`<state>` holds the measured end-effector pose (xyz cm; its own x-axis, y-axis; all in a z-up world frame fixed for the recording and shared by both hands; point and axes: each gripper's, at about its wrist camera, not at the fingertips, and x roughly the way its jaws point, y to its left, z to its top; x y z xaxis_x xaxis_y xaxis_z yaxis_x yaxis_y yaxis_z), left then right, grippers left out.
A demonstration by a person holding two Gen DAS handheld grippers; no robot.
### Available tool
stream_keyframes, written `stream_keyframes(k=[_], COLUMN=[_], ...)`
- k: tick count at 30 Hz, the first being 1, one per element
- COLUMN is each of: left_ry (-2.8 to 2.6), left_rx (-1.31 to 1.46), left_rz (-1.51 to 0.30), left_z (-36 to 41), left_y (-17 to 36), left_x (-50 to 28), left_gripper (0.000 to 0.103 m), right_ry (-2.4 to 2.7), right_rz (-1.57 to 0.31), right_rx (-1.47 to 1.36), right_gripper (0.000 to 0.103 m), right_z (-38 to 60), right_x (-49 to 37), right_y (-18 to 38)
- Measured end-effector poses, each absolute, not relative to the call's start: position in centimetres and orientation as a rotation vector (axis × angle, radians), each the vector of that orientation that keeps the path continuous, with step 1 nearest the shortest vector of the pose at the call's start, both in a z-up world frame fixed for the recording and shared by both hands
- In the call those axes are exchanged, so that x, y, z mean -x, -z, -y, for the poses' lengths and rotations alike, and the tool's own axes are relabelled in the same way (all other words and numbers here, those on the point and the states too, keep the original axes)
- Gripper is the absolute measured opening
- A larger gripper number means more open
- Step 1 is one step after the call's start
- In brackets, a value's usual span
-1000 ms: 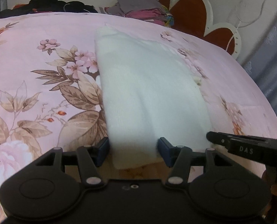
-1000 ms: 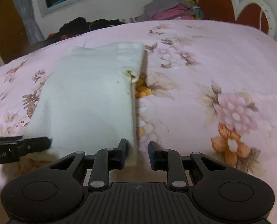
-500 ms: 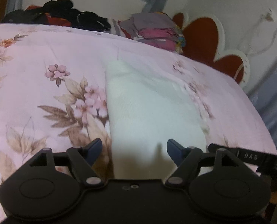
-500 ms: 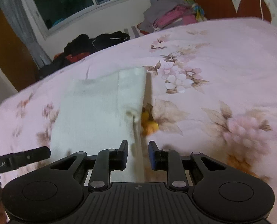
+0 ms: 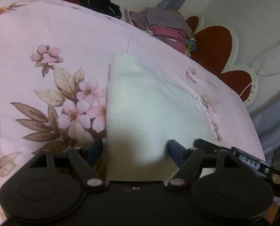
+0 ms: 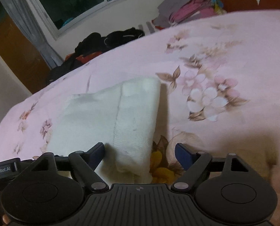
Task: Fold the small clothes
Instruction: 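Pinch the folded sweater edge with both grippers and lift it over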
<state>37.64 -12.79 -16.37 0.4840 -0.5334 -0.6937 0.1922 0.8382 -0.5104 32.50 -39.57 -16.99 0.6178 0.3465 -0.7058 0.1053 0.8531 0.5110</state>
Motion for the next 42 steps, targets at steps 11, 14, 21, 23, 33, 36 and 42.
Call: stream_keyframes(k=[11, 14, 21, 23, 33, 36, 42], left_ry=[0.461, 0.461, 0.473, 0.466, 0.433, 0.449, 0.437], left_rx=[0.335, 0.291, 0.249, 0.244, 0.239, 0.251, 0.241], left_rz=[-0.938, -0.912, -0.860, -0.843, -0.763, -0.753, -0.755], left_z=[14.1, 14.5, 12.5, 11.0, -2.0, -7.3, -16.8], left_y=[15.4, 14.4, 11.2, 10.1, 6.1, 5.6, 5.2], left_x=[-37.4, -36.8, -35.4, -34.9, -32.2, -31.7, -32.2], left_gripper=[0.040, 0.035, 0.035, 0.035, 0.035, 0.035, 0.035], right_ry=[-0.221, -0.214, -0.255, -0.271, -0.337, -0.322, -0.316], right_rz=[-0.882, -0.860, -0.799, -0.788, -0.737, -0.731, -0.738], right_rx=[-0.618, -0.587, -0.565, -0.563, -0.528, -0.524, -0.529], right_gripper=[0.032, 0.030, 0.030, 0.030, 0.030, 0.030, 0.030], right_z=[38.8, 38.1, 35.2, 33.8, 20.2, 14.7, 3.8], right_x=[-33.0, -32.7, -32.1, -31.9, -30.6, -29.8, -29.9], right_y=[16.9, 15.5, 11.7, 10.7, 5.8, 4.7, 4.3])
